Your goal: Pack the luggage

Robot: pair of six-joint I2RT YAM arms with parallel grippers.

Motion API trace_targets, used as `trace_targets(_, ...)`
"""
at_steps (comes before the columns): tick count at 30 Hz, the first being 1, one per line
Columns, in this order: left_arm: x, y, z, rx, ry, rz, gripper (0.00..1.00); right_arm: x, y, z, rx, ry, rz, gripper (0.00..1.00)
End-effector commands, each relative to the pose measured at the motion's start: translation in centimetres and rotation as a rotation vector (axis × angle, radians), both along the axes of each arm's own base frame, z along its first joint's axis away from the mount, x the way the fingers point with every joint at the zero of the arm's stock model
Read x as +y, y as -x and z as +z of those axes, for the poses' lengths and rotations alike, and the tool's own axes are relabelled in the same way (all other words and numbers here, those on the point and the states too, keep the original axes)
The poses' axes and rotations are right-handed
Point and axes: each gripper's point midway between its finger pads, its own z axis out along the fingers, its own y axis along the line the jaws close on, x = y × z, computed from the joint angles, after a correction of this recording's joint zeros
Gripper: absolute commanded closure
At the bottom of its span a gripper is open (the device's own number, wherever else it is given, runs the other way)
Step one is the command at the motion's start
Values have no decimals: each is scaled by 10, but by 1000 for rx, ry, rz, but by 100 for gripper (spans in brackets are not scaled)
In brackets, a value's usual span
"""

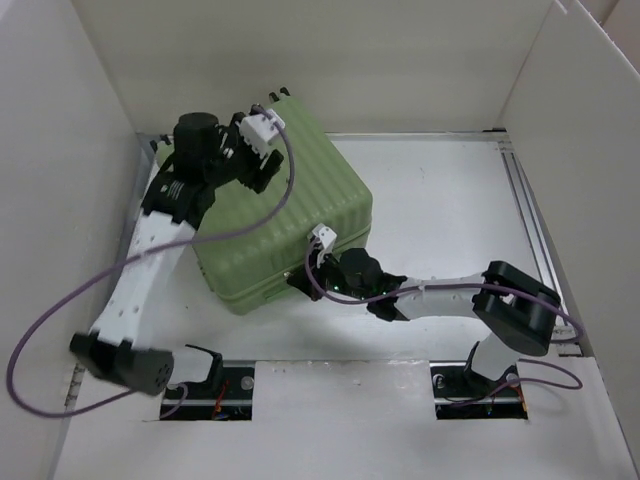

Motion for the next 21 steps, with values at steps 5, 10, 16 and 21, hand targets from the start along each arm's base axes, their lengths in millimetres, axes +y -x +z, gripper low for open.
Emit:
trace_targets(5, -23, 144, -20, 137, -37, -269, 55, -4, -2, 74, -46, -110, -79, 100)
trace_targets(10, -37, 193, -100, 305, -130, -405, 61, -67, -12, 59, -37, 55, -292, 100)
trace_targets(16, -65, 216, -154, 288, -232, -415, 45, -75, -14, 65, -98, 83, -260, 100)
trace_targets(21, -99, 232, -158, 288, -241, -482, 43, -45, -9, 87, -134, -7, -131, 100)
